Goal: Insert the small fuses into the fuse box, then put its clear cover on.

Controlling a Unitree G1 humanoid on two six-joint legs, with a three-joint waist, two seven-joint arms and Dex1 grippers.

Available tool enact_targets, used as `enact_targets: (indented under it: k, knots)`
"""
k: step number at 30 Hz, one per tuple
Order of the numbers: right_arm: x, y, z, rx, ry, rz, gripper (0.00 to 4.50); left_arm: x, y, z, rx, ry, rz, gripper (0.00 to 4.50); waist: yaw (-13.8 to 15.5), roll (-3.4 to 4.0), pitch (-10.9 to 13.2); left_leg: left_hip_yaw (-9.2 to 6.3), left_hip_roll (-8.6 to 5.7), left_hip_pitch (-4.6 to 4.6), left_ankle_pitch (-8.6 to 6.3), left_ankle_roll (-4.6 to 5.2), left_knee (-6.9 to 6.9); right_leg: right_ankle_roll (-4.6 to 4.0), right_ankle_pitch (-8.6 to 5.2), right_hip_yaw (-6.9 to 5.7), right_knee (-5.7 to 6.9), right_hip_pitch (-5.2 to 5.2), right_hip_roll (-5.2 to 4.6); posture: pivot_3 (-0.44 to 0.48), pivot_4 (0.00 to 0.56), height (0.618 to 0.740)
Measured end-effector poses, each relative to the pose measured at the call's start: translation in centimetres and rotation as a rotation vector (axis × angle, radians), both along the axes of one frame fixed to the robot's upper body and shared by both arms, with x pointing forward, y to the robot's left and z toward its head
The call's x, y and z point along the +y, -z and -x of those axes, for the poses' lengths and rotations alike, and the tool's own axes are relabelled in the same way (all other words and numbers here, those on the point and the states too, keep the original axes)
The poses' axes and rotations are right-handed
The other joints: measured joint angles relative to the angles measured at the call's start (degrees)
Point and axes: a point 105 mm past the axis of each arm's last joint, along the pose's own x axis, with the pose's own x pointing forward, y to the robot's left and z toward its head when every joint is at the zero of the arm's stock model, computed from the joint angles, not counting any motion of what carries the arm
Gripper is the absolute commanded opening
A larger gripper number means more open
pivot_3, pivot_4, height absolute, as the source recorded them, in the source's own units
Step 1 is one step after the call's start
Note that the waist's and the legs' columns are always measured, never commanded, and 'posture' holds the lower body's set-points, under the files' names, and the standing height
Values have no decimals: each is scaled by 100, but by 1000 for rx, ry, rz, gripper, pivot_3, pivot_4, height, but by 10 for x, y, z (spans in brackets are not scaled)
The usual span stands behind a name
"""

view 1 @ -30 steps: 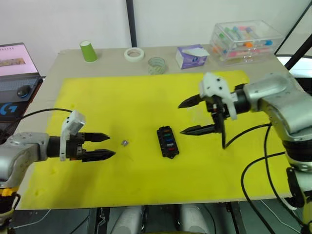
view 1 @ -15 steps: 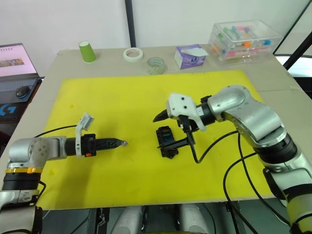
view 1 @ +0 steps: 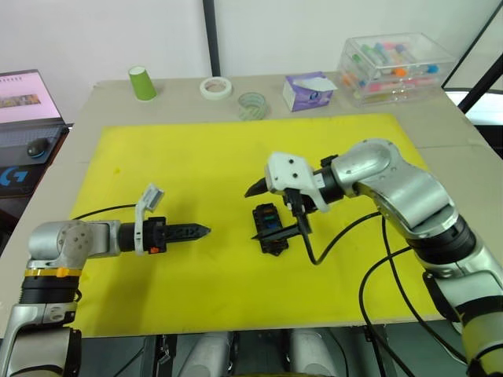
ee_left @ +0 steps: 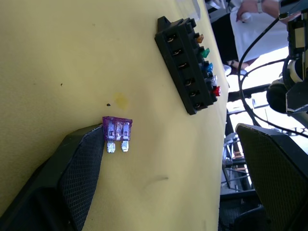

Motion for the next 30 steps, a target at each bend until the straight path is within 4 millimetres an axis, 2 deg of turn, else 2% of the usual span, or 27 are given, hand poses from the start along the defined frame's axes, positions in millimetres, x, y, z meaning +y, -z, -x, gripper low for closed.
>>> enact_targets:
  k: [2, 7, 12, 14, 16, 22, 26, 30]
  knots:
    - [0, 0, 0, -4, 0, 1, 4500, 2, 3, -2, -3, -10, -10, 3662, -1, 0, 0, 0, 0, 0, 0, 0, 0, 0, 0, 0, 0, 0, 0, 0, 150, 740]
    - [0, 0, -1, -14, -3, 2, 4500, 8, 10, -3, 3, -42, -23, 1860, -23, 0, 0, 0, 1, 0, 0, 0, -2, 0, 0, 0, 0, -3, 2, 0, 150, 740]
    - [0, -1, -1, -31, -9, 4, 4500, 10, 14, -1, -3, -39, -24, 1860, -27, 0, 0, 0, 2, 0, 0, 0, -3, 0, 0, 0, 0, -4, 2, 0, 150, 740]
    - [1, -1, -1, -35, -11, 4, 4500, 11, 15, -1, -9, -39, -24, 1504, -30, 0, 0, 0, 2, 0, 0, 0, -3, 0, 0, 0, 0, -4, 2, 0, 150, 740]
    - [1, -1, -1, -38, -15, 3, 4500, 12, 17, 0, -5, -38, -35, 941, -36, 0, 0, 0, 2, 0, 0, 0, -4, 0, 0, 0, 0, -4, 2, 0, 150, 740]
    - [0, 0, -2, -32, -11, 5, 4500, 13, 19, 2, -11, -21, -39, 941, -42, 1, -1, 0, 3, 0, 0, 0, -5, 0, 0, 1, 0, -5, 3, 0, 150, 740]
    - [-1, 0, -3, -34, -6, 9, 4500, 13, 21, 2, -18, -21, -42, 89, -41, 1, -1, 1, 3, 0, 0, 0, -5, 0, 0, 1, 0, -5, 3, 0, 150, 740]
    - [-1, 0, -3, -34, -6, 9, 4500, 12, 22, 2, -20, -19, -43, 8, -37, 2, -1, 1, 3, 1, 0, 0, -4, 0, 0, 1, 1, -4, 3, 0, 150, 740]
